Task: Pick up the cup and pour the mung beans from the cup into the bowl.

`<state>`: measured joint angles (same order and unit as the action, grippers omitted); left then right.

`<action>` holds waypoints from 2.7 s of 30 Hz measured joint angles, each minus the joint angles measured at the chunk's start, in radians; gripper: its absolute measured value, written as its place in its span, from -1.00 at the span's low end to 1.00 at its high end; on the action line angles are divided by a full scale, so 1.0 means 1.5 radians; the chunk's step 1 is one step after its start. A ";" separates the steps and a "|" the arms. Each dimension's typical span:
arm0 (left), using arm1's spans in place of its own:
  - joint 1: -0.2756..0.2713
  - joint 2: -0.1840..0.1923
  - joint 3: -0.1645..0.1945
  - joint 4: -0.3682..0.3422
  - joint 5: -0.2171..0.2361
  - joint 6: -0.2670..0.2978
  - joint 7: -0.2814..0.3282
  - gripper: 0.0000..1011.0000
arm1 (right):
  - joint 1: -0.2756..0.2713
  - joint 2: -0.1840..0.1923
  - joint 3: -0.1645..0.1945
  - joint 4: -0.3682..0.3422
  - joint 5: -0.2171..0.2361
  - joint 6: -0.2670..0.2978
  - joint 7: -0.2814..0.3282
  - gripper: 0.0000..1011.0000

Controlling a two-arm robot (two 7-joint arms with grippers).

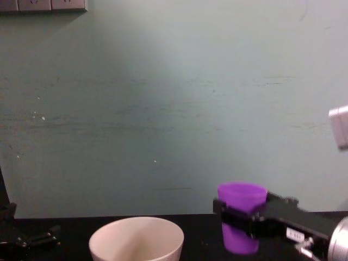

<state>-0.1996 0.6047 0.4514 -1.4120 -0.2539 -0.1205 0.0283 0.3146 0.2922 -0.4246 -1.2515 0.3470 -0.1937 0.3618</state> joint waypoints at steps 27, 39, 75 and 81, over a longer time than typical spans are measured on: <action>0.000 0.000 0.000 0.000 0.000 0.000 0.000 0.98 | -0.007 0.001 0.018 -0.065 -0.034 0.021 -0.015 0.45; 0.000 0.000 0.000 0.000 0.000 0.000 0.000 0.98 | -0.007 0.001 0.017 -0.064 -0.033 0.020 -0.015 0.45; 0.000 0.000 0.000 0.000 0.000 0.000 0.000 0.98 | -0.007 0.001 0.017 -0.064 -0.032 0.020 -0.015 0.45; 0.000 0.000 0.000 0.000 0.000 0.000 0.000 0.98 | -0.007 0.001 0.017 -0.064 -0.032 0.020 -0.015 0.45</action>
<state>-0.1995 0.6047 0.4514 -1.4120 -0.2539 -0.1205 0.0283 0.3043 0.2941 -0.3989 -1.3471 0.2996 -0.1640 0.3386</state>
